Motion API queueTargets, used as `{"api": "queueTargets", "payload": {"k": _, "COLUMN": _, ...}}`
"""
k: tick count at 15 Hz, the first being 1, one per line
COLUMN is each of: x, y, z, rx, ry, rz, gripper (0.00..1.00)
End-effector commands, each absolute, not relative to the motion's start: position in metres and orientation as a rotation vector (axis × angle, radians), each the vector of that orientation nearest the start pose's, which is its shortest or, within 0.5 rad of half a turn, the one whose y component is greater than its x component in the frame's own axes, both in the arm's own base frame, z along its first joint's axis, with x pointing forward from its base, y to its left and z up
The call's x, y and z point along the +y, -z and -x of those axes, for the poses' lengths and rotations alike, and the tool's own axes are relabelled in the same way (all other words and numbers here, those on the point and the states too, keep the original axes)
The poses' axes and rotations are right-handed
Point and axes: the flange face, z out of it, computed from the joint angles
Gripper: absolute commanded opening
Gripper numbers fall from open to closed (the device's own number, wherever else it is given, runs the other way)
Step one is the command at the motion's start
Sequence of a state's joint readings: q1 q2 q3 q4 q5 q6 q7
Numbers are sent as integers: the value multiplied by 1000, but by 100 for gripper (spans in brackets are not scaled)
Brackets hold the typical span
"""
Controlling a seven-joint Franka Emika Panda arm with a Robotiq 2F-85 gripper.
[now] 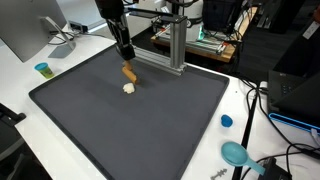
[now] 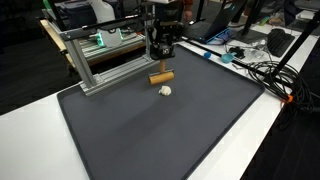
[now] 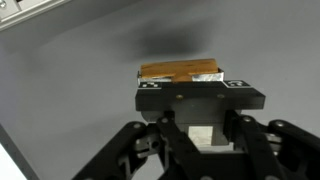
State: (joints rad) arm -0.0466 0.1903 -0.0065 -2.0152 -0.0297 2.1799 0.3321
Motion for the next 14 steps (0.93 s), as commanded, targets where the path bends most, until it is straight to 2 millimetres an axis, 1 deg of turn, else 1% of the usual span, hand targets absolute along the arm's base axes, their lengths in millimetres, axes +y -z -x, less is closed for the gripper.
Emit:
{"api": "queueTargets", "payload": {"k": 1, "x": -36, "y": -356, "z": -591, "rx": 637, "ry": -6, "rz": 3110, "gripper": 22}}
{"api": "queueTargets", "payload": {"k": 6, "x": -40, "y": -359, "z": -595, "rx": 640, "ry": 21, "rz": 3110, "gripper": 22}}
{"api": "queueTargets", "payload": {"k": 12, "x": -28, "y": -362, "z": -610, "rx": 655, "ry": 80, "rz": 3122, "gripper": 22}}
{"api": "queueTargets", "payload": {"k": 14, "x": -28, "y": -359, "z": -612, "rx": 662, "ry": 57, "rz": 3135, "gripper": 22}}
